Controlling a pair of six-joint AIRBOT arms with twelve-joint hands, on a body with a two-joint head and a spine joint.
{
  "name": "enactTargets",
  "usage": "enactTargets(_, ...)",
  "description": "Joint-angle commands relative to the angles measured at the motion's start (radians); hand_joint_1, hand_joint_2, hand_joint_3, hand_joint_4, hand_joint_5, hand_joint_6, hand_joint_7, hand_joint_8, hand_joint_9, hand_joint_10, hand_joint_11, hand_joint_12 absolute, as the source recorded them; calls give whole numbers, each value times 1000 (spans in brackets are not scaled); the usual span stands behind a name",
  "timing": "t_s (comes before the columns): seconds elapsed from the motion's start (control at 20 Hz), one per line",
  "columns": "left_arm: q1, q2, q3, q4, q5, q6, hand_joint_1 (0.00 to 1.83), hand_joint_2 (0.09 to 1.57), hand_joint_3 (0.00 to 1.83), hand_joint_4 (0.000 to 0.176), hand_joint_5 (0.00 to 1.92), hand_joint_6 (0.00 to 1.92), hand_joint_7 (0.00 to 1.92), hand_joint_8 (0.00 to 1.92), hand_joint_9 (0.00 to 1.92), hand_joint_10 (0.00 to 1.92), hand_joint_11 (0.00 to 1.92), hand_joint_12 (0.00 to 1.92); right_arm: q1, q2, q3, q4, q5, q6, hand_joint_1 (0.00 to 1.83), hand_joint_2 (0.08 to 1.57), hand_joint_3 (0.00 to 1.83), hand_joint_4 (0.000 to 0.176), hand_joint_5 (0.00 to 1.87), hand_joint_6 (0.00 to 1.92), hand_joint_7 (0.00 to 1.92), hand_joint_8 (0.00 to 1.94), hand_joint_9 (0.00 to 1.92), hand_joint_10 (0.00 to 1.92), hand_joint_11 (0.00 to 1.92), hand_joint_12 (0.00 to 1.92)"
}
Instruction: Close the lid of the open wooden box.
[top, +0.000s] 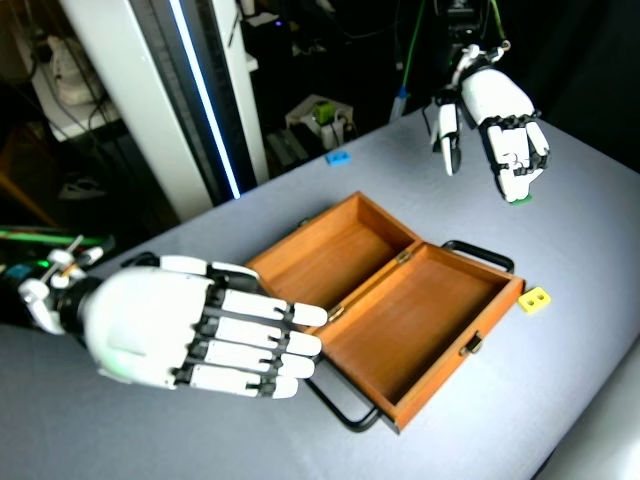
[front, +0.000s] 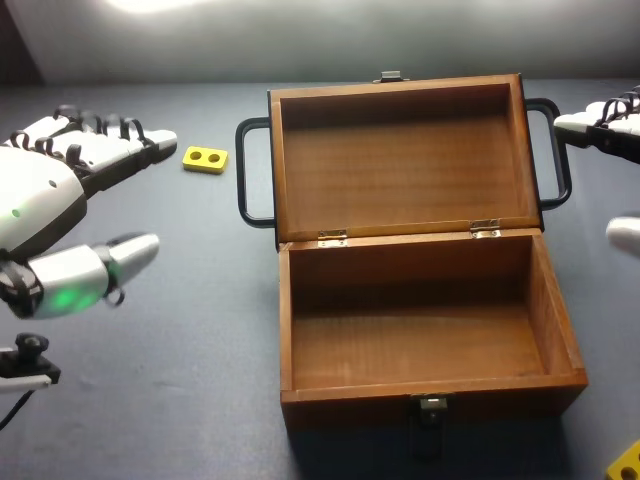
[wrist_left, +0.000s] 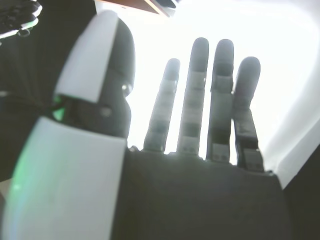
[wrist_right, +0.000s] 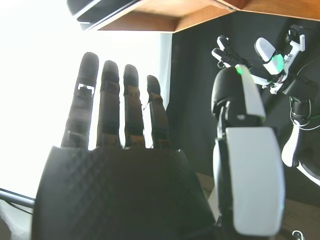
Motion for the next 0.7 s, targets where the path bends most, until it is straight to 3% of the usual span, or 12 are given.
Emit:
enactTargets(0.0,-10,-8,9,4,-122,-9,215,1468,7,0,195,3,205,13,184,24,0,494,14,-2,2,28,119,7,285,1419,5,0,223,2,247,1,190,2,183,59)
enactTargets(0.15,-14,-5,10,16,-116,-13,226,1476,1,0,158,3,176,2,174,4,0,423,14,-2,4,29,119,8,292,1417,0,0,225,1,249,0,192,1,186,42)
enactTargets(0.25,-14,-9,11,15,-116,-13,264,1474,0,0,202,6,241,9,248,13,0,681,14,-2,4,29,119,8,290,1420,0,0,219,1,240,1,182,0,181,36)
enactTargets(0.35,-20,-12,16,20,-93,-14,264,1470,0,0,207,2,224,2,232,2,0,669,14,-2,7,29,111,8,209,1425,3,0,207,0,223,1,161,1,169,20)
enactTargets(0.45,-24,-21,29,17,-70,-14,248,1474,1,0,157,4,168,1,168,5,0,463,14,-2,20,43,85,8,130,1424,3,0,177,1,175,1,139,1,157,11)
enactTargets(0.55,-26,-22,37,13,-52,-15,68,1461,2,0,194,9,197,7,192,10,0,509,14,0,33,58,60,8,145,1431,1,0,167,4,157,5,119,5,136,4)
enactTargets(0.65,-41,-23,52,18,-9,-16,2,1455,1,0,157,0,177,0,173,0,0,536,13,4,48,79,30,8,219,1443,1,0,167,1,165,2,129,3,141,4)
